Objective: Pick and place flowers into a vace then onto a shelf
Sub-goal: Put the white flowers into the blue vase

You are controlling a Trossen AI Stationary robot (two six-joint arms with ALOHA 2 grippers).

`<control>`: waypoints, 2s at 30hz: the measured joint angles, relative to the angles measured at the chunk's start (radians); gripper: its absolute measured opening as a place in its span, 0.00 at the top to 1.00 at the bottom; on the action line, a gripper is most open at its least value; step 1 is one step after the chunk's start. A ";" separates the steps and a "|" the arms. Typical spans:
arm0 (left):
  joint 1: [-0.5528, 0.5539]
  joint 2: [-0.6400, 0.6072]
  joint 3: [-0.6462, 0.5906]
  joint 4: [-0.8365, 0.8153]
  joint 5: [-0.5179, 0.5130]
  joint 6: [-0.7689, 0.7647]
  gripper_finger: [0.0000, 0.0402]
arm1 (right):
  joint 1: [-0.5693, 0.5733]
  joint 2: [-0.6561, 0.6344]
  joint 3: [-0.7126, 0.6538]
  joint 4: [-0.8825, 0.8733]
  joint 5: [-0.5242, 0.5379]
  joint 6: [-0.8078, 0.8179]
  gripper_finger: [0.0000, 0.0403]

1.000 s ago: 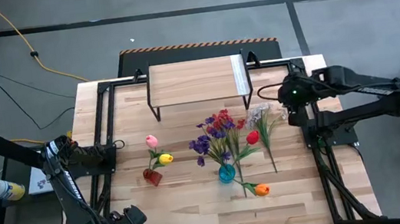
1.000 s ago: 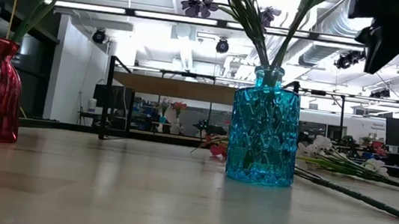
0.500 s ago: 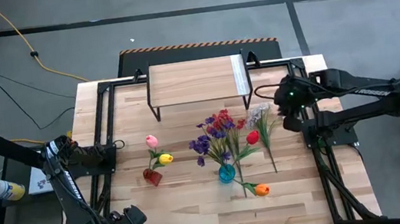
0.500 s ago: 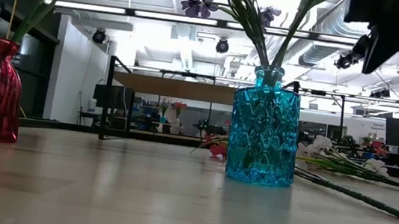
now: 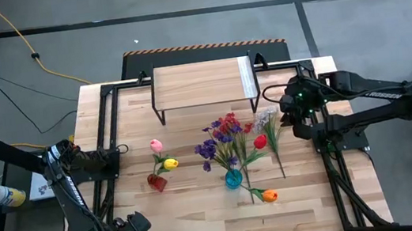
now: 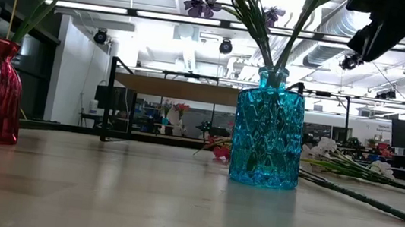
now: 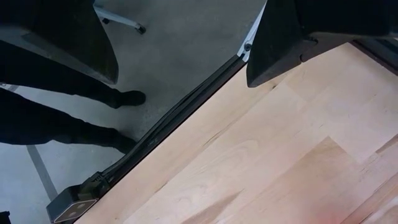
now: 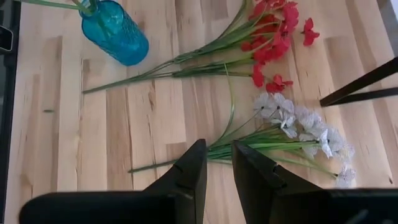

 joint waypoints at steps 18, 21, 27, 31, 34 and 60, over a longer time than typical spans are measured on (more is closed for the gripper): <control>0.000 0.000 0.000 -0.001 0.001 0.026 0.04 | 0.000 0.014 -0.357 0.136 -0.045 0.303 0.83; 0.000 0.000 0.000 0.000 0.001 0.026 0.04 | 0.000 0.014 -0.379 0.172 -0.043 0.403 0.83; 0.000 0.000 0.000 0.009 0.002 0.026 0.04 | 0.000 0.014 -0.380 0.227 -0.028 0.526 0.83; 0.000 0.000 0.000 0.017 0.005 0.026 0.04 | 0.000 0.014 -0.380 0.263 0.029 0.620 0.83; 0.000 0.000 0.000 0.026 0.005 0.033 0.04 | 0.000 0.014 -0.380 0.268 0.081 0.677 0.83; 0.000 0.000 0.000 0.028 0.012 0.053 0.04 | 0.000 0.014 -0.380 0.287 0.074 0.781 0.83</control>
